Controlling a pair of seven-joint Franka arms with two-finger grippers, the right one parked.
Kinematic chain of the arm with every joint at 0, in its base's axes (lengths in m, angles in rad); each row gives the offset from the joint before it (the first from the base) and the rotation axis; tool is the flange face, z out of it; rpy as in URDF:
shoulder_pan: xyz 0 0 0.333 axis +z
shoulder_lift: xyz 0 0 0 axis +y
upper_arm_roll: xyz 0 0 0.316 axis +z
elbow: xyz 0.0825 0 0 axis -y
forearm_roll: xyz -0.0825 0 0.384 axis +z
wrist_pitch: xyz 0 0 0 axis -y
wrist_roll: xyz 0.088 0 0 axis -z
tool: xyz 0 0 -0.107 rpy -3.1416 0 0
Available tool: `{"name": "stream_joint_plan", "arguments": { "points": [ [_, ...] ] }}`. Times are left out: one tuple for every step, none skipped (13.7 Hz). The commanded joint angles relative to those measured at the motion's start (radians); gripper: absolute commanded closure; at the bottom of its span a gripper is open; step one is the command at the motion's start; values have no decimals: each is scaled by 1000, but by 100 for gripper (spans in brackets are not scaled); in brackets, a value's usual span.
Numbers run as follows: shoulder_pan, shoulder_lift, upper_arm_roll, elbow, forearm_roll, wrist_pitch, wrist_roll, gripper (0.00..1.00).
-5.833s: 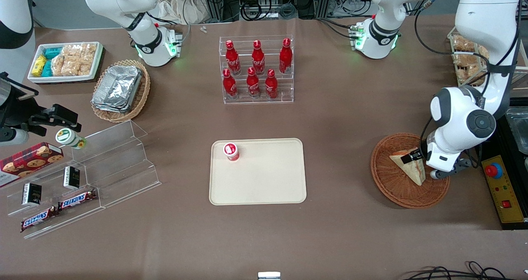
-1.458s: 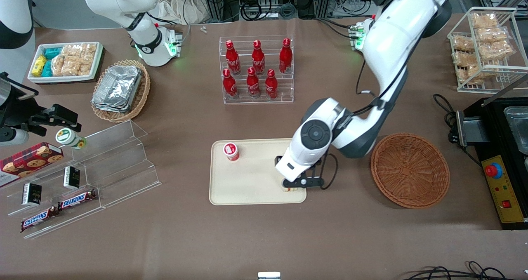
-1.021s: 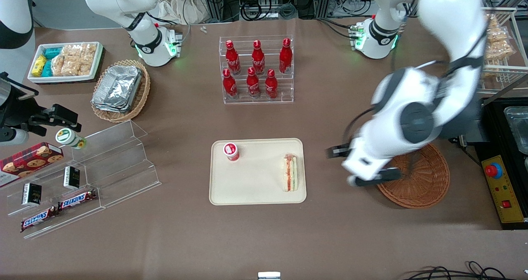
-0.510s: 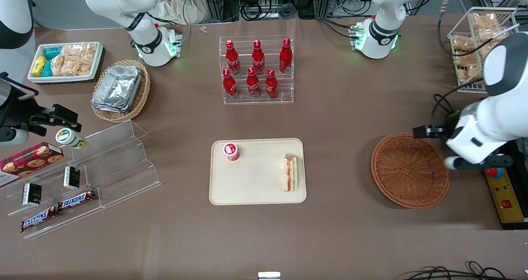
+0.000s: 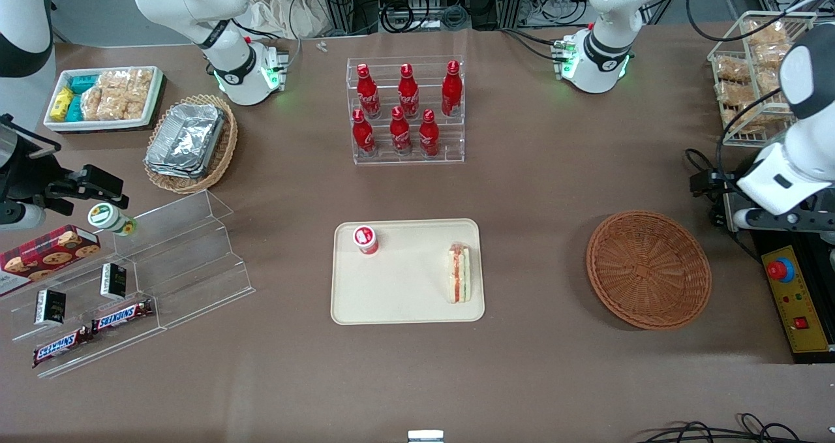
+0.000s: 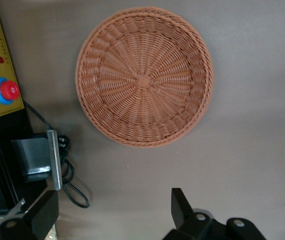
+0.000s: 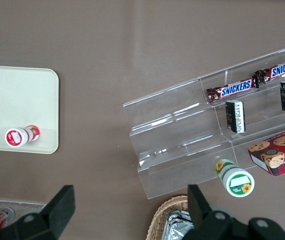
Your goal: Place sandwich from basket to tray
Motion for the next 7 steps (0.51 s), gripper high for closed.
{"name": "stream_joint_plan", "arguments": {
  "points": [
    [11,21,-10,37,-11,3,-14,0],
    [11,21,-10,36,-11,0,-19,0],
    [11,21,-10,36,-11,-2,-19,0],
    [10,21,-10,34,-11,-2,-19,0],
    [8,21,-11,34,-11,-3,-22,0],
    [7,20,-11,37,-10,-6,-24,0],
    [5,20,-13,37,-10,-6,-25,0]
  ]
}}
